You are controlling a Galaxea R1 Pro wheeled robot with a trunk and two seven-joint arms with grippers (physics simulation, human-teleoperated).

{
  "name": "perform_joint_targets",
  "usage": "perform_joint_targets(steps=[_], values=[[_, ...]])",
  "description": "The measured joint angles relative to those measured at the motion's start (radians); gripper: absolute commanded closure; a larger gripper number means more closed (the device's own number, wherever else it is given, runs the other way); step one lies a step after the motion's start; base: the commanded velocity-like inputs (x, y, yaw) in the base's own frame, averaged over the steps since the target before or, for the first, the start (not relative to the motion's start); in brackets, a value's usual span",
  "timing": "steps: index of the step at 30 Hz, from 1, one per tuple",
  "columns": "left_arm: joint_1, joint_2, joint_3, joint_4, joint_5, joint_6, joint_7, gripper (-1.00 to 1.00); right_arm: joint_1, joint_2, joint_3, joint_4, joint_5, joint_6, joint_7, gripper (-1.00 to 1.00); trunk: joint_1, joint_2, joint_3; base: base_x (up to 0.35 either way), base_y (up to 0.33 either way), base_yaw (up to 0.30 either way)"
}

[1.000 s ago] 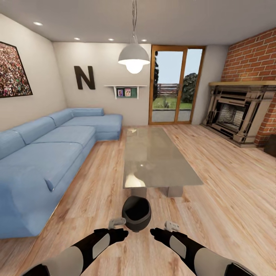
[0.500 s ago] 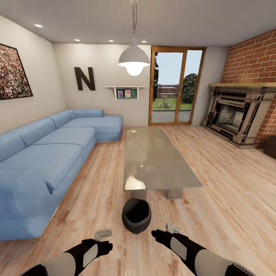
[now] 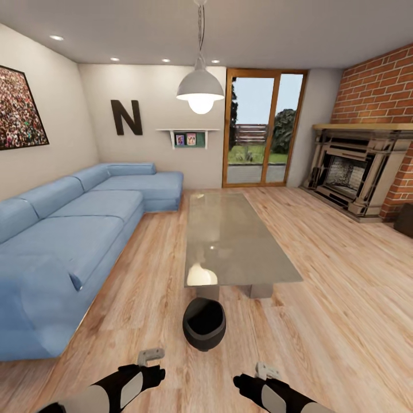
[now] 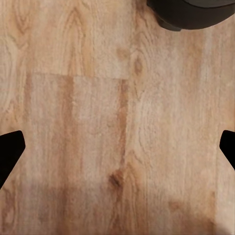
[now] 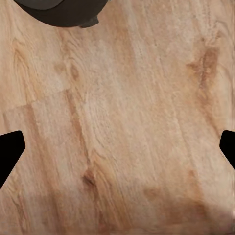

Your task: Place each of the two pumpkins and all three candles from the living room inside a cabinet in the living room (use any cabinet), then make sure every cabinet is closed, and position the cauldron so it is next to a table in the living room.

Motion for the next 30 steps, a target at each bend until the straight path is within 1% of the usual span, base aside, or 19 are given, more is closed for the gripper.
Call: perform_joint_targets(steps=[6,7,10,12,15,17,21,26,30], values=[[0.024,0.001,0.002,0.0,0.002,0.001,0.0,-1.0,0.003,0.0,0.0,0.014,0.005,-0.004,0.0,-1.0,-0.023,0.042,0.018,0.0,0.0,0.0],[0.028,0.001,0.002,0.0,0.002,0.001,0.0,-1.0,0.004,0.0,0.0,0.014,0.015,-0.005,0.0,-1.0,-0.027,0.049,0.021,0.0,0.0,0.0],[0.035,0.001,0.002,0.003,0.001,0.002,0.0,-1.0,0.017,0.0,0.001,0.015,0.087,-0.017,0.0,-1.0,-0.038,0.07,0.031,0.0,0.0,0.0],[0.041,0.0,0.001,0.007,0.0,0.001,-0.001,-1.0,0.02,0.0,0.0,0.015,0.108,-0.028,-0.001,-1.0,-0.046,0.084,0.037,0.0,0.0,0.0],[0.05,-0.004,0.0,0.009,0.0,0.001,-0.003,-1.0,0.021,0.0,-0.001,0.016,0.113,-0.034,-0.001,-1.0,-0.057,0.105,0.046,0.0,0.0,0.0],[0.067,-0.002,0.001,0.009,-0.001,0.0,-0.003,-1.0,0.024,-0.001,-0.003,0.017,0.111,-0.038,-0.001,-1.0,-0.065,0.119,0.053,0.0,0.0,0.0],[0.072,0.001,0.001,0.009,-0.003,-0.001,-0.003,-1.0,0.026,0.0,-0.003,0.019,0.11,-0.036,-0.003,-1.0,-0.08,0.147,0.065,0.0,0.0,0.0],[0.072,-0.005,0.0,0.009,-0.007,0.001,-0.001,-1.0,0.05,0.0,-0.004,0.019,0.108,-0.037,-0.003,-1.0,-0.1,0.182,0.081,0.0,0.0,0.0],[0.076,-0.002,0.0,0.019,-0.007,0.003,0.0,-1.0,0.062,0.0,-0.006,0.038,0.107,-0.04,-0.003,-1.0,-0.115,0.21,0.093,0.0,0.0,0.0]])
